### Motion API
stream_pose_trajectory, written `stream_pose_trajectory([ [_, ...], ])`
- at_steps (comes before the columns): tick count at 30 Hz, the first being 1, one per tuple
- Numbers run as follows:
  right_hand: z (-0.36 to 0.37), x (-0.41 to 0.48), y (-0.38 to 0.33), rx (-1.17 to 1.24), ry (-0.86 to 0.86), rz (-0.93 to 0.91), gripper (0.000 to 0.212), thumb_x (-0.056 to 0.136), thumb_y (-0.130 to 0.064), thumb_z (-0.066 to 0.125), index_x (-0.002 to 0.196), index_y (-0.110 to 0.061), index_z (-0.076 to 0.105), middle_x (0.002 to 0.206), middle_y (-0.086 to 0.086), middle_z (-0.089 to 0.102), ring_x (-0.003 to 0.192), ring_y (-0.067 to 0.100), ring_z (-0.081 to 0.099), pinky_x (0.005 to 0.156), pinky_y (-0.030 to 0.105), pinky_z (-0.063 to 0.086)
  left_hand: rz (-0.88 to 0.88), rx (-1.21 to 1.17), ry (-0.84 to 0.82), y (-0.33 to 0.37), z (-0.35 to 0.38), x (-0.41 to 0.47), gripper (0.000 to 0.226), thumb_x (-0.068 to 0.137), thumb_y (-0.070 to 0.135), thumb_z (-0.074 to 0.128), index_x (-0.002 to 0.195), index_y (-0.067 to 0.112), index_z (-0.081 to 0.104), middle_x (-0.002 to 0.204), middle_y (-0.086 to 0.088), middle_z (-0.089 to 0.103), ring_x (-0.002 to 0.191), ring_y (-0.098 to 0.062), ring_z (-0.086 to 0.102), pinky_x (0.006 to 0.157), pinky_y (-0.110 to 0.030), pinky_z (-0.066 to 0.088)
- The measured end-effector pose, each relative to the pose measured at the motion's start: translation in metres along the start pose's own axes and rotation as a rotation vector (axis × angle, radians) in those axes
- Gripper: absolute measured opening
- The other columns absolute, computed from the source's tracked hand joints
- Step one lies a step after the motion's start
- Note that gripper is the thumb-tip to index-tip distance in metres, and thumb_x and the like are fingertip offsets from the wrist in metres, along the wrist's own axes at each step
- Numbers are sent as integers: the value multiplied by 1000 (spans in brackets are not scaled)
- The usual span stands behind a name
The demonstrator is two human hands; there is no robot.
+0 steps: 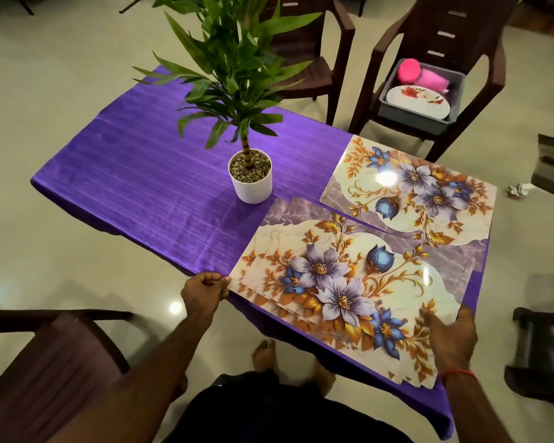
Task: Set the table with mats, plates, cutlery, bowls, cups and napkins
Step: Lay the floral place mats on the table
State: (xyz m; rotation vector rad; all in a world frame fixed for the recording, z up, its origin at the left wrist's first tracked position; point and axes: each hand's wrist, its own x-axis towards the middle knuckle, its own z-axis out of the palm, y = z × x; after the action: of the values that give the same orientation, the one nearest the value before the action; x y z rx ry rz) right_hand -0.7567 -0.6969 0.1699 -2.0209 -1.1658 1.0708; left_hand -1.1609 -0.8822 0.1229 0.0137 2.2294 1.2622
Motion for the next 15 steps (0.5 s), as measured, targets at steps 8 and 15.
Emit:
stream_pose_trajectory([
  [8,13,0,-3,30,-29,20,44,87,-6,75,126,-2,54,124,22,64,109,41,64,79,37,50,-79,69,18,5,1,1,34,77,15,89,89,2,59,85,-15,72,58,-28,73,56,-32,62],
  [15,16,6,5,23,-37,25,43,85,-8,77,122,-7,55,119,19,67,104,38,67,79,43,55,-64,281,-65,15,-3,7,33,81,22,86,90,4,61,83,-14,72,59,-27,73,57,-35,63],
])
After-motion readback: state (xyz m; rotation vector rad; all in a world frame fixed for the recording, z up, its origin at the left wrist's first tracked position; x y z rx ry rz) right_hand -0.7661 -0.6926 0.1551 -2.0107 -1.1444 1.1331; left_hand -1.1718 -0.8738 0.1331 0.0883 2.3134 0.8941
